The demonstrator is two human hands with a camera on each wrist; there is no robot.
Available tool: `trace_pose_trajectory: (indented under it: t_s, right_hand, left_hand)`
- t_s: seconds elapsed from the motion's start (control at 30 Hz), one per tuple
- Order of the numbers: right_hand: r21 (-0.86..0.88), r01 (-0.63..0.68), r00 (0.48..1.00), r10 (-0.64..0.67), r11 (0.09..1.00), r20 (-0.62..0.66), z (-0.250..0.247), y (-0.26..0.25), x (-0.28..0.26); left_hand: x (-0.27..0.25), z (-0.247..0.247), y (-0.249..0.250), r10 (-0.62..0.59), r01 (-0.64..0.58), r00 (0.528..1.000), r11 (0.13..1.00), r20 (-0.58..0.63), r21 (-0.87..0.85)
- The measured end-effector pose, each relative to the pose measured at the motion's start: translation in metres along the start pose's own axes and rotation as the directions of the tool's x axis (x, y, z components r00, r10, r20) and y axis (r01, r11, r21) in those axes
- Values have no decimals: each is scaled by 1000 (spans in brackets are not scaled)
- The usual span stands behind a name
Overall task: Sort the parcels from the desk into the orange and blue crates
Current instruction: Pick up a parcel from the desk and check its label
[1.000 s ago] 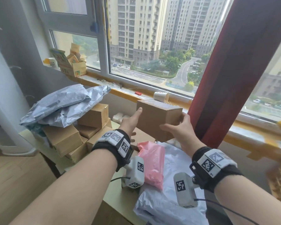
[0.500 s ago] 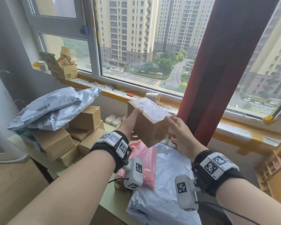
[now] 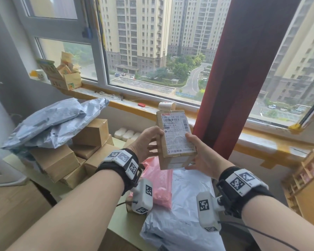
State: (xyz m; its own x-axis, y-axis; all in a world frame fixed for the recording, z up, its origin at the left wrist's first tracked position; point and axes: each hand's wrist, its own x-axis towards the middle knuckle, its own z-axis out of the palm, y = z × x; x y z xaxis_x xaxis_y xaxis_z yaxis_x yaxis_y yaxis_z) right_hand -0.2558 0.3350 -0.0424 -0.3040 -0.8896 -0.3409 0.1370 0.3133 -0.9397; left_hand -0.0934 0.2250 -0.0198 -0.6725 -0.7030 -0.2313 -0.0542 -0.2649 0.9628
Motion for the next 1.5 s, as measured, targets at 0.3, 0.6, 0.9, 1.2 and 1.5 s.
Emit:
trace_pose_trajectory:
  t_s: [0.3,0.6,0.9,1.2,1.5]
  right_hand:
    - [97,21,998,-16,995,-55,-4,5,2]
    - [146,22,997,-10,989,-83,-11,8,6]
    - [139,28,994,-13,990,-110,-20,11,4]
    - [208,68,980,-26,976,-199,-48,23,-16]
    - [263,131,908,-9,956,-418,-94,42,-77]
  left_hand:
    - [6,9,-6,-61,60,998,997,9,55]
    - [18,14,-11,-38,35,998,998,49,58]
    - [29,20,-14,-46,40,994,997,95,62]
    - [47,53,-22,-75,59,972,995,221,78]
    - [56,131,-35,-106,30,884,985,456,172]
